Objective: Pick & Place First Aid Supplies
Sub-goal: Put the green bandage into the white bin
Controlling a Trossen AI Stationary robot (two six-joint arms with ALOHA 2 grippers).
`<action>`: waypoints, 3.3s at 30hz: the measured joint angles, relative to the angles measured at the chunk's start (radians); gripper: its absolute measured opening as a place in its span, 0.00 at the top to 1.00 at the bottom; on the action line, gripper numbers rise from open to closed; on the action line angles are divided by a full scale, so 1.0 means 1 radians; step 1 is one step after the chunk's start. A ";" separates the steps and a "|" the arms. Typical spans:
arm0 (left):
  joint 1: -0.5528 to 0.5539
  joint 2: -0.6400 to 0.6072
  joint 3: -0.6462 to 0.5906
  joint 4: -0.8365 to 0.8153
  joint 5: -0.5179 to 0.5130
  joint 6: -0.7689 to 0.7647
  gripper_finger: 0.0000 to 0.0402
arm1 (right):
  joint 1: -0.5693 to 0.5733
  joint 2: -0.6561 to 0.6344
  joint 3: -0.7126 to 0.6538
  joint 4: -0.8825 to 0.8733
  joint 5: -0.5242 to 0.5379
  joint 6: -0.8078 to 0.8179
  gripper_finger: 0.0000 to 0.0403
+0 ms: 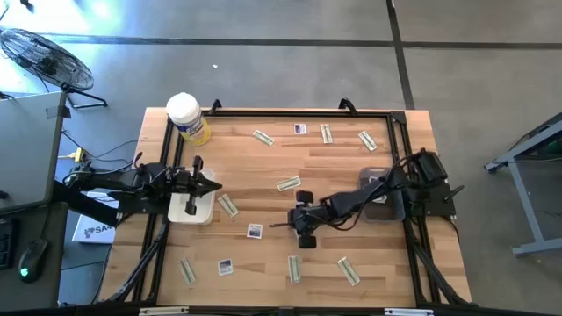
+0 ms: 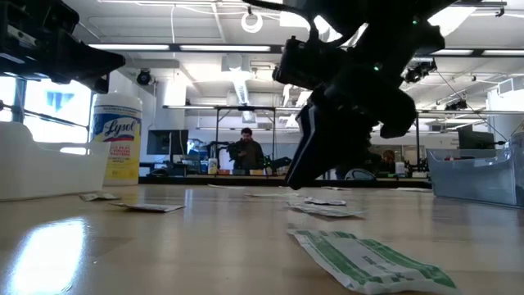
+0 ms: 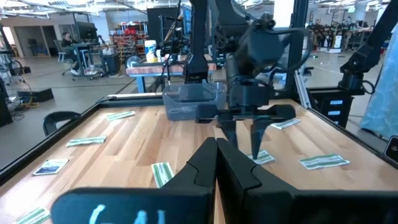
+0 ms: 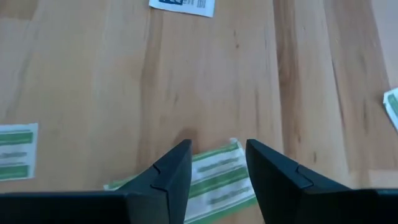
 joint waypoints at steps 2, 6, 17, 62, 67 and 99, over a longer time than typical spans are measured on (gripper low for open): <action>0.000 0.000 0.000 0.000 0.002 -0.018 1.00 | -0.019 0.000 0.000 0.001 -0.039 -0.037 0.64; 0.000 0.000 0.000 0.000 0.000 -0.027 1.00 | -0.059 0.028 0.000 0.011 -0.091 -0.121 0.64; 0.000 0.000 0.000 -0.001 -0.001 -0.028 1.00 | -0.100 0.074 0.003 0.022 -0.140 -0.143 0.69; 0.000 0.048 0.005 0.179 0.047 -0.123 1.00 | -0.054 -0.069 0.000 0.482 0.137 -0.417 1.00; 0.000 0.132 0.004 0.264 0.036 -0.193 0.95 | -0.054 -0.067 0.001 0.599 0.166 -0.507 1.00; 0.000 1.105 0.340 0.614 0.028 -0.607 0.52 | -0.058 -0.065 0.111 0.456 0.303 -0.771 1.00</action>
